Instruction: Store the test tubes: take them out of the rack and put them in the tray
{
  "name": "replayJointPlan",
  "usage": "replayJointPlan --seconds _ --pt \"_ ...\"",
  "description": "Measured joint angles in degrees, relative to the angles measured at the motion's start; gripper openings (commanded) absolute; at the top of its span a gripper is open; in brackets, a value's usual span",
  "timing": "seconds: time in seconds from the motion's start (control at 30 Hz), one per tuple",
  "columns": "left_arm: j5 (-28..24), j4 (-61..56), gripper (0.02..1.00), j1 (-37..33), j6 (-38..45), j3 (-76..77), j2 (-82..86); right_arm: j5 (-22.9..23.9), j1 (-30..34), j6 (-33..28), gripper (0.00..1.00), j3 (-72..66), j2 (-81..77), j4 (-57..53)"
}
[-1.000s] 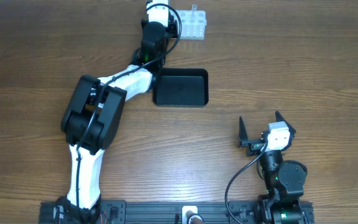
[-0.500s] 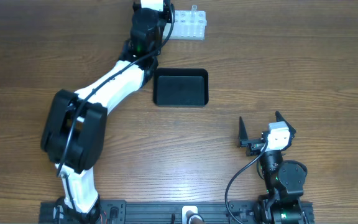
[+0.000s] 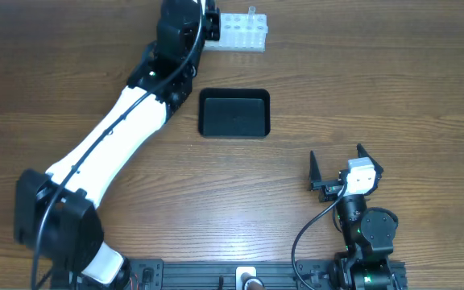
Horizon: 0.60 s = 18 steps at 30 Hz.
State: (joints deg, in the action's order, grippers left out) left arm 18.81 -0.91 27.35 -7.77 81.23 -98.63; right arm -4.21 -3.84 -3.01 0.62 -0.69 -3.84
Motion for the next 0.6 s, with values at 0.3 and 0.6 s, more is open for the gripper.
replayJointPlan --seconds 0.3,0.6 --pt "-0.7 22.8 0.04 5.6 -10.3 0.1 1.2 0.0 0.0 0.0 0.991 0.0 0.0 0.0" --pt "-1.0 28.8 0.04 7.2 -20.1 0.1 -0.6 0.0 0.0 0.0 0.993 0.0 0.0 0.0"
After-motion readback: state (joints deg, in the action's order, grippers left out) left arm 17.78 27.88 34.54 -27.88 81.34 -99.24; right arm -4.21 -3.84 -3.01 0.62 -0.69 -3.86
